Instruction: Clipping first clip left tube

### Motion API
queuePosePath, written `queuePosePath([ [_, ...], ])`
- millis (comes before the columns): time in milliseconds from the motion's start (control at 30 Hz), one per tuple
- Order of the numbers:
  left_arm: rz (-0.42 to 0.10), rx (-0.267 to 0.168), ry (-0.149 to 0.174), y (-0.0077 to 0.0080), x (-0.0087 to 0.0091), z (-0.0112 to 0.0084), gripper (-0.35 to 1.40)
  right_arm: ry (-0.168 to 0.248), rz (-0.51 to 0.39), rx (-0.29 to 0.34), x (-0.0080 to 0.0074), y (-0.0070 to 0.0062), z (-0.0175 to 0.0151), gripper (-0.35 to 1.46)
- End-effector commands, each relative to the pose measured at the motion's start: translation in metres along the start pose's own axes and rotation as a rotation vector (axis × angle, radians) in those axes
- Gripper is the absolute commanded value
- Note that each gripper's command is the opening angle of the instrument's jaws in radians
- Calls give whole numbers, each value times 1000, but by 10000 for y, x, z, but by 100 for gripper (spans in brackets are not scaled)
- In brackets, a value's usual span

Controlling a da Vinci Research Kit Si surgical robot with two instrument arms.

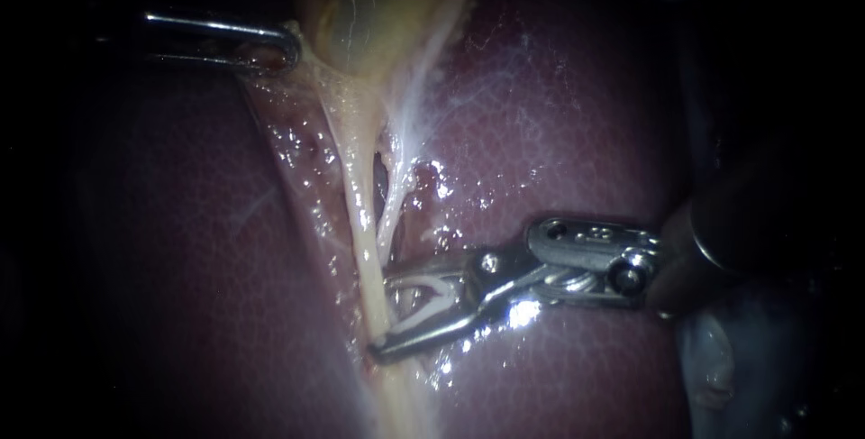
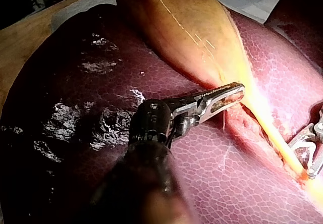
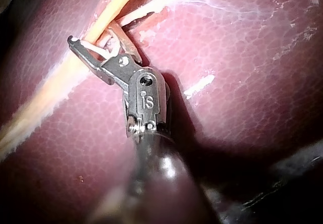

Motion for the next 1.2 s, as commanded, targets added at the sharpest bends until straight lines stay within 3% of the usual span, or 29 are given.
queuePosePath([
  [33, 0, 0, 0, 0, 0, 0, -35, -2, 0, 4, 1, 0, 1, 50],
  [467, 0, 0, 0, 0, 0, 0, -35, 26, 6, 26, 5, 1, 6, 50],
  [800, 0, 0, 0, 0, 0, 0, -35, 75, 32, 112, 8, -3, 12, 50],
  [1200, 0, 1, 0, 1, 0, 0, -35, 67, 16, 220, 7, -16, 14, 49],
])
